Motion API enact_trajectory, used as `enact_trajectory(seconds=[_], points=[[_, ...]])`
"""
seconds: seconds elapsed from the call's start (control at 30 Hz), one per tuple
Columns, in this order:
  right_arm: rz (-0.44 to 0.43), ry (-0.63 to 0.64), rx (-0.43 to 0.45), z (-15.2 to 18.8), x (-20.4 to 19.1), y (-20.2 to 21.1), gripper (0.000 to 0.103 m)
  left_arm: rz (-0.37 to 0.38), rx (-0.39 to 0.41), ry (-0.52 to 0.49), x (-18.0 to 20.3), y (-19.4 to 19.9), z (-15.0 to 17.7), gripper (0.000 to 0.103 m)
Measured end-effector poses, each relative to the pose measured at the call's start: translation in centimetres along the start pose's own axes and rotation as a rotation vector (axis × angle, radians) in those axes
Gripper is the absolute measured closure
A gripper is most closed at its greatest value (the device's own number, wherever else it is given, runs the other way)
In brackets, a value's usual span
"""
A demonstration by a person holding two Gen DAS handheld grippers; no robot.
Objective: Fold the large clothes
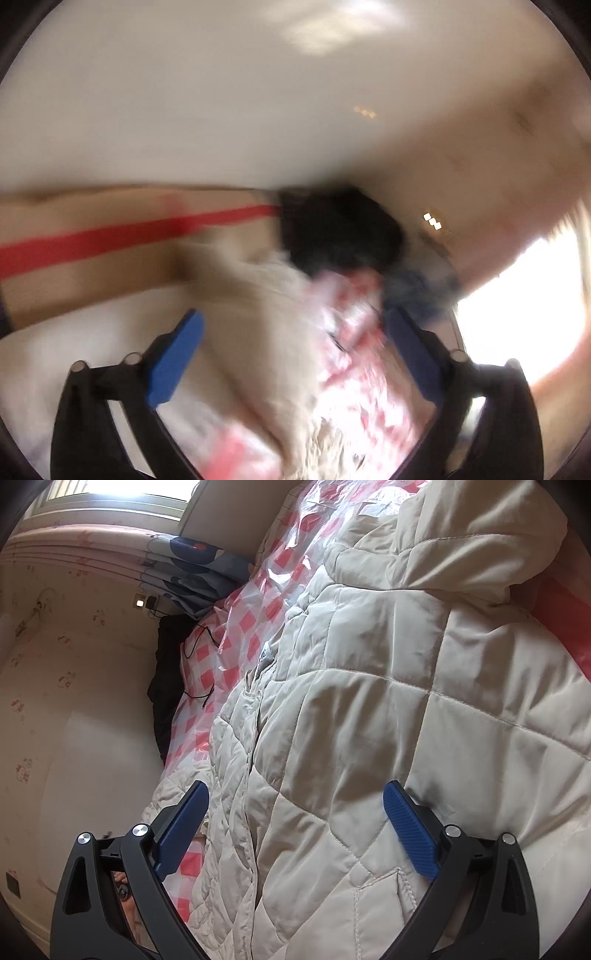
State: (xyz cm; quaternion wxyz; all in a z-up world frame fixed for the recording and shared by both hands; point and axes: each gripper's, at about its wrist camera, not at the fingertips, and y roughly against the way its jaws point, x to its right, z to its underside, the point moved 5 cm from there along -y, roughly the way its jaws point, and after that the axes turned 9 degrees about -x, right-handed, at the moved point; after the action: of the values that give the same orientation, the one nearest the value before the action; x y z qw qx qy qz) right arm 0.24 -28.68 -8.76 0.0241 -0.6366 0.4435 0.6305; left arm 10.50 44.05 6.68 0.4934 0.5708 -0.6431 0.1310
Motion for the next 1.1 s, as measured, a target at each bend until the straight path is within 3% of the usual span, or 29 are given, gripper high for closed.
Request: enact_trajectory(seconds=[0.07,0.1,0.2,0.3,0.37,0.43,0.5,0.67,0.77,0.83,0.87,0.9,0.93,0.97,1.0,1.1], points=[[0.006,0.006,0.001,0.1,-0.2,-0.2,0.011,0.026,-0.11,-0.168,3.7,-2.0,2.3,0.007],[0.008,0.009,0.002,0.1,-0.2,-0.2,0.011,-0.008,-0.177,-0.279,5.8,-4.0,4.2,0.007],[0.007,0.01,0.002,0.1,-0.2,-0.2,0.011,-0.159,-0.24,-0.518,9.4,-8.4,8.2,0.007],[0.009,0.01,0.001,0.2,-0.2,-0.3,0.01,-0.354,-0.237,-0.678,9.7,-11.4,10.3,0.007],[0.013,0.012,0.001,0.3,-0.3,-0.4,0.01,-0.478,-0.256,-0.676,7.9,-12.8,10.5,0.007],[0.016,0.016,0.0,0.3,-0.4,-0.5,0.01,-0.557,-0.296,-0.612,5.1,-13.5,9.6,0.007],[0.017,0.017,-0.001,0.3,-0.5,-0.5,0.009,-0.562,-0.28,-0.611,4.4,-13.4,9.3,0.007],[0.027,0.023,-0.002,0.3,-0.6,-0.6,0.009,-0.654,-0.253,-0.718,5.4,-12.9,10.4,0.007],[0.077,0.049,0.036,0.5,-1.3,0.0,0.009,-0.586,-0.155,-0.797,8.5,-10.7,12.1,0.007],[0.142,0.103,0.078,0.5,-2.0,0.4,0.009,-0.586,-0.151,-0.834,9.2,-10.8,13.2,0.007],[0.198,0.133,0.075,0.5,-2.2,0.2,0.008,-0.604,-0.214,-0.813,8.6,-11.6,13.8,0.007],[0.236,0.144,0.046,0.5,-1.9,-0.6,0.007,-0.594,-0.352,-0.748,7.4,-13.2,14.6,0.007],[0.265,0.149,-0.002,0.5,-1.5,-1.7,0.007,-0.598,-0.425,-0.701,6.6,-14.0,15.1,0.007],[0.293,0.161,-0.022,0.5,-1.3,-2.2,0.007,-0.63,-0.433,-0.659,6.2,-14.2,15.6,0.007],[0.288,0.16,-0.017,0.4,-1.3,-2.1,0.007,-0.616,-0.39,-0.629,6.9,-13.4,16.2,0.007],[0.196,0.151,-0.005,0.4,-2.4,0.3,0.007,-0.327,-0.362,-0.558,11.6,-10.9,20.6,0.007]])
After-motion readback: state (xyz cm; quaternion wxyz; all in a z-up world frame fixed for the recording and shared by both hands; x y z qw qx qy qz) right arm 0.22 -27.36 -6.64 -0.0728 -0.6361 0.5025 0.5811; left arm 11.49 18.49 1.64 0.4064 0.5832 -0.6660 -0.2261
